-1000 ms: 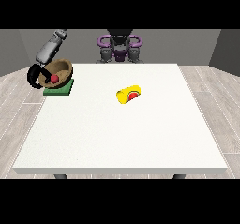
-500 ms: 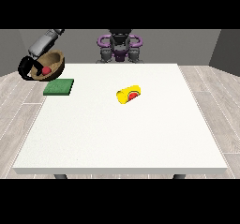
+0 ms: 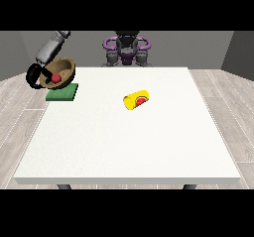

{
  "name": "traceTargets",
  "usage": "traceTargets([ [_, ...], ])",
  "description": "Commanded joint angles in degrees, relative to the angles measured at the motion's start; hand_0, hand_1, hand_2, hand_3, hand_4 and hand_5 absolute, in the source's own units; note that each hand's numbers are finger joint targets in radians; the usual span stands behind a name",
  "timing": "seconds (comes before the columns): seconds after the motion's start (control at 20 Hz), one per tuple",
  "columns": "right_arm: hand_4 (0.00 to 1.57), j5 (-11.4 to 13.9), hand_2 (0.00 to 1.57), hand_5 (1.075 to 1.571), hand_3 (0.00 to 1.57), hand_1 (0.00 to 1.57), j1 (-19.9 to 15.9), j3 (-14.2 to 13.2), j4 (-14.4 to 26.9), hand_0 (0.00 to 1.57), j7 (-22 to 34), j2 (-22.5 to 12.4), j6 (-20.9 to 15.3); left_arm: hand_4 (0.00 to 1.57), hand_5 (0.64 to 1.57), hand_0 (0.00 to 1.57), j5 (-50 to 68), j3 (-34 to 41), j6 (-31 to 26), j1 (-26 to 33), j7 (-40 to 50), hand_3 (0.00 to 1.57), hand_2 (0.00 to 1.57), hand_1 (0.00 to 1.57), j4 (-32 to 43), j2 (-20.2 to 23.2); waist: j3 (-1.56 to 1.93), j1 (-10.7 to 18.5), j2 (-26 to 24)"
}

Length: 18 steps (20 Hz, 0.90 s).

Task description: Pick the cup and pour the ball into the bowl, then pick the bowl and place it on the pad

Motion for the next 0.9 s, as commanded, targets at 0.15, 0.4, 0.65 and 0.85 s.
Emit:
traceTargets([
  [0.15, 0.89, -4.7, 1.57, 1.562, 1.57, 1.57, 0.3, -5.5, 6.5, 1.57, 3.5, -2.2, 1.0, 0.00, 1.523, 0.00, 1.7, 1.8, -0.9, 0.8, 0.3, 0.00, 0.00, 0.00, -1.2, 2.0, 0.03, 0.9, 1.8],
  [0.4, 0.00, -3.9, 0.80, 1.540, 1.10, 0.85, 0.5, -6.4, 7.1, 0.85, 0.1, -5.4, -1.8, 0.00, 1.516, 0.00, 2.0, 2.1, 0.9, 1.1, 1.5, 0.00, 0.00, 0.00, -3.8, 2.9, 0.05, -0.4, 2.6],
  [0.65, 0.00, -4.5, 0.56, 1.531, 0.95, 0.68, -0.4, -7.3, 8.3, 0.68, -0.9, -6.1, -2.3, 0.00, 1.514, 0.00, 2.9, 2.4, 1.9, 2.5, 2.0, 0.00, 0.00, 0.00, -5.8, 2.3, 0.05, 0.4, 3.3],
  [0.85, 0.00, -5.0, 0.40, 1.493, 0.52, 0.32, -4.0, -7.3, 8.1, 0.32, 4.0, -9.6, 0.2, 0.00, 1.515, 0.00, 3.9, 1.8, 1.8, 1.6, 4.6, 0.00, 0.00, 0.00, -6.0, 2.9, 0.03, 0.3, 0.7],
])
